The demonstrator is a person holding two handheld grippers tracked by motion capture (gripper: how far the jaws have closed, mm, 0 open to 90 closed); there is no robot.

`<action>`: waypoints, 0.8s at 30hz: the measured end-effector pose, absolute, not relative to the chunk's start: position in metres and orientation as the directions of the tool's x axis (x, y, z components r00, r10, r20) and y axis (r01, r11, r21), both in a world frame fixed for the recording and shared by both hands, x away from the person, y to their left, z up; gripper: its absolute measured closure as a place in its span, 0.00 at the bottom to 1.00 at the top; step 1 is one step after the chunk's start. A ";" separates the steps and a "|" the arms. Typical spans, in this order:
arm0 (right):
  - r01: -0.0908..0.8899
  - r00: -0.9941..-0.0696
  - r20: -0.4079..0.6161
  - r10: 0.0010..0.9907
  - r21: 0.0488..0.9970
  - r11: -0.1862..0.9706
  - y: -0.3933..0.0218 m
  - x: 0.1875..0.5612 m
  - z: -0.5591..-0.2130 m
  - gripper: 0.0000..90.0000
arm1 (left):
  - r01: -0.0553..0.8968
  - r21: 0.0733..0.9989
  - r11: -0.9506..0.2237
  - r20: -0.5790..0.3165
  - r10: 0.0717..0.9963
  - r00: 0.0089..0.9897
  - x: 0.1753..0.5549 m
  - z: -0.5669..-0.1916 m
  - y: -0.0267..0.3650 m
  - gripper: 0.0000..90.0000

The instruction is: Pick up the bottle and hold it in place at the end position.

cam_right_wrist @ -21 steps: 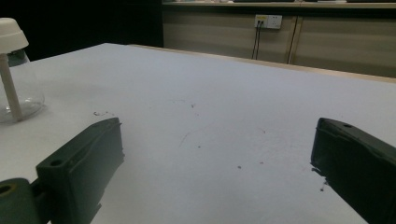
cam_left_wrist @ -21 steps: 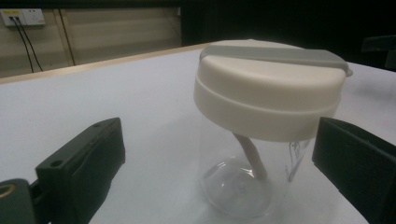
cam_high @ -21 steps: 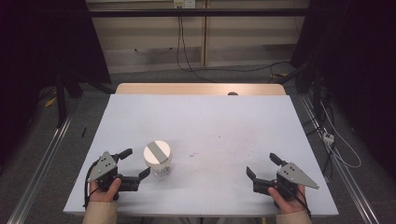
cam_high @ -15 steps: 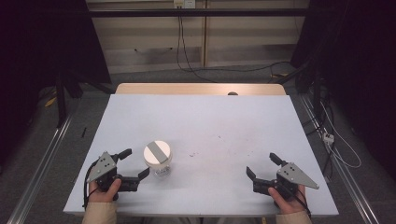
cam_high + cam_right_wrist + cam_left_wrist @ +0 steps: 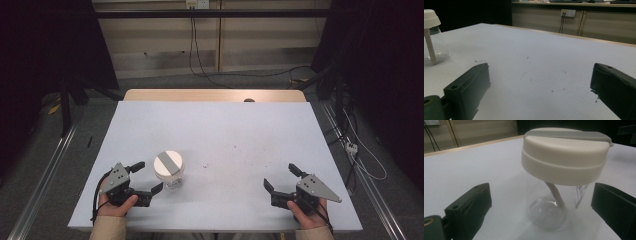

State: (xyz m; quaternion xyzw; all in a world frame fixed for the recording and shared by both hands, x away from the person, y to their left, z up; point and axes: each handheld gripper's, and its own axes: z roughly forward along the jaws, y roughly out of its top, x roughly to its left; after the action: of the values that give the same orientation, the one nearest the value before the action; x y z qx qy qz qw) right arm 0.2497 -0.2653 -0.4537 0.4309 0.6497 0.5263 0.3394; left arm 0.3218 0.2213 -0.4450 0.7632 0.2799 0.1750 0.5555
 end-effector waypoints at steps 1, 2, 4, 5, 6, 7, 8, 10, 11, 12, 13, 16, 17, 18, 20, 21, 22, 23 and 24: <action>0.204 -0.398 0.013 0.917 0.976 0.075 -0.265 0.250 -0.454 0.02 | 0.233 0.946 -0.226 -0.044 0.622 0.782 0.322 -0.445 0.221 0.03; 0.204 -0.398 0.012 0.917 0.976 0.076 -0.265 0.250 -0.454 0.02 | 0.237 0.944 -0.230 -0.049 0.612 0.789 0.322 -0.445 0.218 0.03; 0.204 -0.400 0.012 0.916 0.976 0.076 -0.265 0.250 -0.454 0.02 | 0.233 0.944 -0.236 -0.045 0.606 0.794 0.323 -0.445 0.217 0.03; 0.204 -0.400 0.012 0.916 0.976 0.076 -0.265 0.250 -0.454 0.02 | 0.240 0.940 -0.243 -0.046 0.607 0.794 0.324 -0.446 0.215 0.03; 0.205 -0.402 0.013 0.916 0.976 0.076 -0.265 0.250 -0.454 0.02 | 0.235 0.939 -0.253 -0.035 0.607 0.794 0.324 -0.446 0.213 0.03; 0.205 -0.402 0.012 0.916 0.976 0.077 -0.265 0.250 -0.454 0.02 | 0.235 0.939 -0.250 -0.039 0.603 0.797 0.325 -0.445 0.211 0.03; 0.205 -0.402 0.012 0.916 0.976 0.077 -0.265 0.250 -0.454 0.02 | 0.235 0.939 -0.250 -0.039 0.603 0.797 0.325 -0.445 0.211 0.03; 0.203 -0.401 0.013 0.916 0.976 0.075 -0.265 0.250 -0.454 0.02 | 0.242 0.939 -0.246 -0.049 0.599 0.799 0.326 -0.445 0.206 0.03; 0.203 -0.402 0.014 0.916 0.976 0.074 -0.265 0.250 -0.454 0.02 | 0.242 0.939 -0.246 -0.049 0.599 0.799 0.326 -0.445 0.206 0.03; 0.204 -0.401 0.013 0.916 0.976 0.075 -0.265 0.250 -0.454 0.02 | 0.251 0.932 -0.262 -0.051 0.591 0.805 0.328 -0.446 0.202 0.03; 0.203 -0.401 0.013 0.916 0.976 0.076 -0.266 0.250 -0.454 0.02 | 0.255 0.929 -0.268 -0.049 0.594 0.803 0.328 -0.447 0.200 0.03; 0.202 -0.401 0.014 0.916 0.977 0.074 -0.266 0.250 -0.454 0.02 | 0.247 0.928 -0.280 -0.033 0.597 0.801 0.331 -0.447 0.197 0.04; 0.205 -0.401 0.015 0.916 0.976 0.074 -0.266 0.250 -0.454 0.02 | 0.249 0.928 -0.276 -0.040 0.593 0.804 0.332 -0.447 0.194 0.04; 0.207 -0.402 0.016 0.915 0.976 0.074 -0.266 0.250 -0.454 0.02 | 0.249 0.928 -0.276 -0.040 0.593 0.804 0.332 -0.447 0.194 0.04; 0.211 -0.399 0.018 0.917 0.975 0.072 -0.266 0.251 -0.454 0.02 | 0.246 0.924 -0.294 -0.026 0.593 0.805 0.333 -0.448 0.187 0.04; 0.209 -0.400 0.019 0.916 0.975 0.071 -0.266 0.251 -0.454 0.03 | 0.252 0.923 -0.293 -0.030 0.595 0.803 0.333 -0.448 0.185 0.04; 0.210 -0.399 0.019 0.917 0.975 0.072 -0.266 0.251 -0.454 0.03 | 0.252 0.922 -0.296 -0.027 0.596 0.802 0.334 -0.448 0.184 0.04; 0.211 -0.400 0.016 0.916 0.975 0.075 -0.266 0.250 -0.454 0.03 | 0.251 0.922 -0.296 -0.026 0.598 0.801 0.334 -0.448 0.182 0.04; 0.210 -0.400 0.016 0.916 0.975 0.074 -0.267 0.250 -0.454 0.03 | 0.252 0.923 -0.291 -0.028 0.601 0.799 0.335 -0.448 0.181 0.04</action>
State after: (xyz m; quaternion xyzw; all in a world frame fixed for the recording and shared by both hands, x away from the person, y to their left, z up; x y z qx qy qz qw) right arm 0.2502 -0.2668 -0.4544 0.4322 0.6513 0.5253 0.3362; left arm 0.3347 0.1808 -0.4482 0.7863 0.2710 0.1648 0.5302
